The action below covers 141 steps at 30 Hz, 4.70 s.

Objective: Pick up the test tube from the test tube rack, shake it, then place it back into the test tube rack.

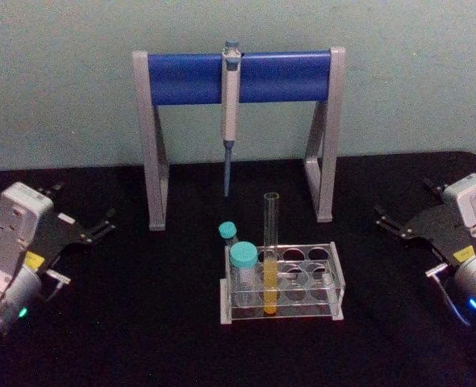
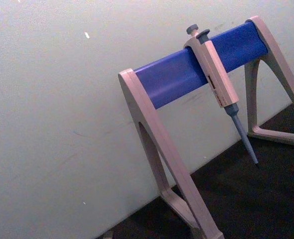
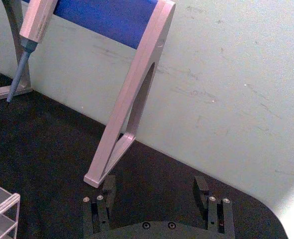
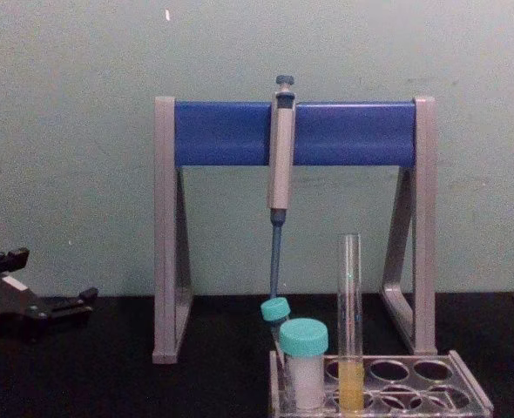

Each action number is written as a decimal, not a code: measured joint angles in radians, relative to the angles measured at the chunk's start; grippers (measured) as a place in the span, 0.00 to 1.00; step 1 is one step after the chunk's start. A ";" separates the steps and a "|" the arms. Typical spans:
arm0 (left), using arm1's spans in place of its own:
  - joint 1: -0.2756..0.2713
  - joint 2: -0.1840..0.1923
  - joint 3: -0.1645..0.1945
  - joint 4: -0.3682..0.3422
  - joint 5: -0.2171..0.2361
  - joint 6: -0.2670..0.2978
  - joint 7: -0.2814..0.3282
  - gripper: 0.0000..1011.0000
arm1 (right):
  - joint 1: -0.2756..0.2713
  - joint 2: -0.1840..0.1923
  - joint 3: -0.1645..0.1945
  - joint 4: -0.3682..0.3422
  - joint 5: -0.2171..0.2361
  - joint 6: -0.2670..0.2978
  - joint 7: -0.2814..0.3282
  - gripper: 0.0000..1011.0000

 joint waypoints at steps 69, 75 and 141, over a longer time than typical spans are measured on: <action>0.000 0.000 0.000 0.000 0.000 0.000 0.000 0.99 | -0.101 -0.040 0.069 -0.174 0.304 0.128 0.462 0.99; 0.000 0.000 0.000 0.000 0.000 0.000 0.000 0.99 | -0.052 -0.065 0.048 -0.129 0.309 0.159 0.518 0.99; 0.000 0.000 0.000 0.000 0.000 0.000 0.000 0.99 | 0.148 -0.122 -0.079 0.038 0.394 0.232 0.621 0.99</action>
